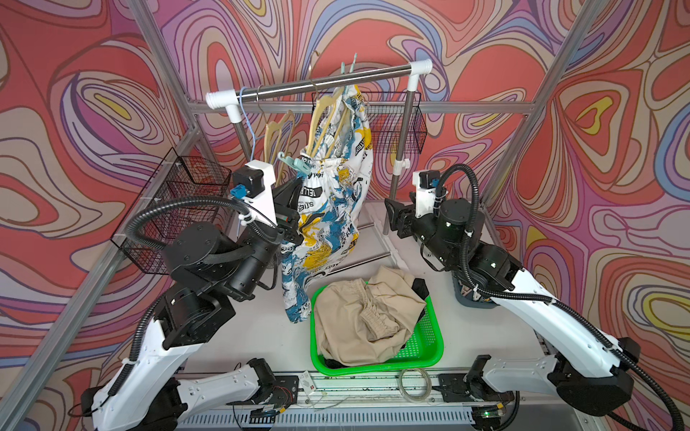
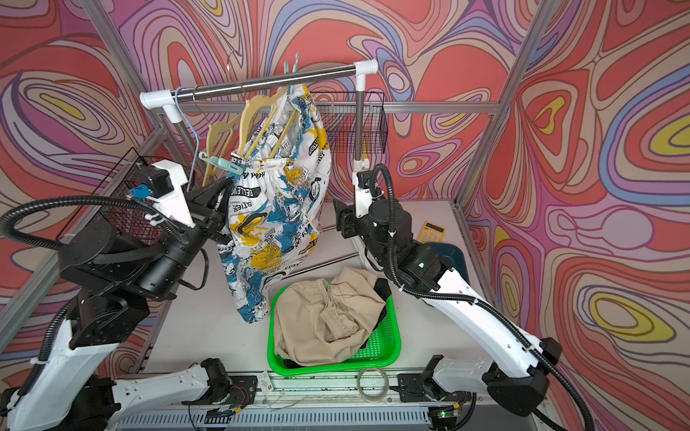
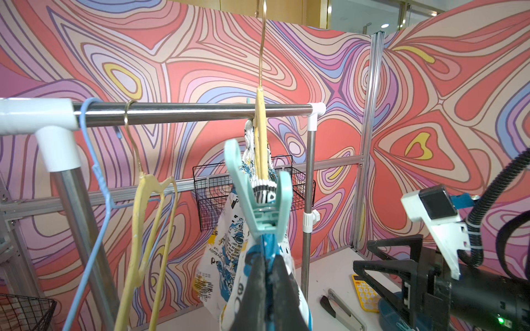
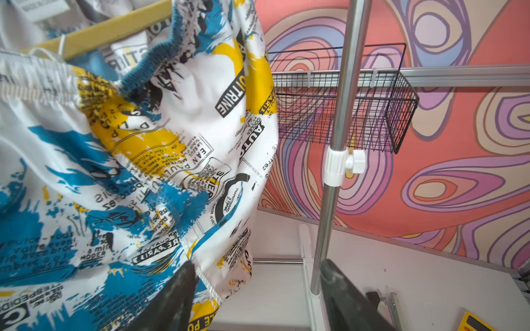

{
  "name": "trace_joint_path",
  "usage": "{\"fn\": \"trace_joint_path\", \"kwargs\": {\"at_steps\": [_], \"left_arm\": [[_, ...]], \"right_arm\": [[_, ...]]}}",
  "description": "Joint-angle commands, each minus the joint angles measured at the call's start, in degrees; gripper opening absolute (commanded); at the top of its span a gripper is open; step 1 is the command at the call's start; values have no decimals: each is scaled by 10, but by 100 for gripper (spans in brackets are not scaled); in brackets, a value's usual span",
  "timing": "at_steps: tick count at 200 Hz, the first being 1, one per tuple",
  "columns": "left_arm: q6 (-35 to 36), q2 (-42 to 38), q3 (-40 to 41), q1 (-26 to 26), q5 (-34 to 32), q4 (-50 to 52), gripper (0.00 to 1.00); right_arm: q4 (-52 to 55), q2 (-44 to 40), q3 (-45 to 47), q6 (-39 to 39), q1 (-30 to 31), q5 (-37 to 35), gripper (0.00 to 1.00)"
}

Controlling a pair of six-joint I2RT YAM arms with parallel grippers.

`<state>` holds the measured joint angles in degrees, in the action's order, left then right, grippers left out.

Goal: Remove the clothespins securing shorts to the hanger
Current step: Pick up the hanger from the clothesline.

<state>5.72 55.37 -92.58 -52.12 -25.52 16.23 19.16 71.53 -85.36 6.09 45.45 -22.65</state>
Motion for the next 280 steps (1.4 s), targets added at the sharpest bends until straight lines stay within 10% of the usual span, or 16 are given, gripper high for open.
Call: {"fn": "trace_joint_path", "kwargs": {"at_steps": [1, 157, 280], "left_arm": [[-17, -39, 6, -1, 31, -39, 0], [-85, -110, 1, -1, 175, 124, 0], [-117, -80, -23, -1, 300, 67, 0]], "right_arm": [[7, -19, 5, -13, -4, -13, 71], [8, -40, 17, -21, -18, -22, 71], [11, -91, 31, -38, -23, -94, 71]]}}
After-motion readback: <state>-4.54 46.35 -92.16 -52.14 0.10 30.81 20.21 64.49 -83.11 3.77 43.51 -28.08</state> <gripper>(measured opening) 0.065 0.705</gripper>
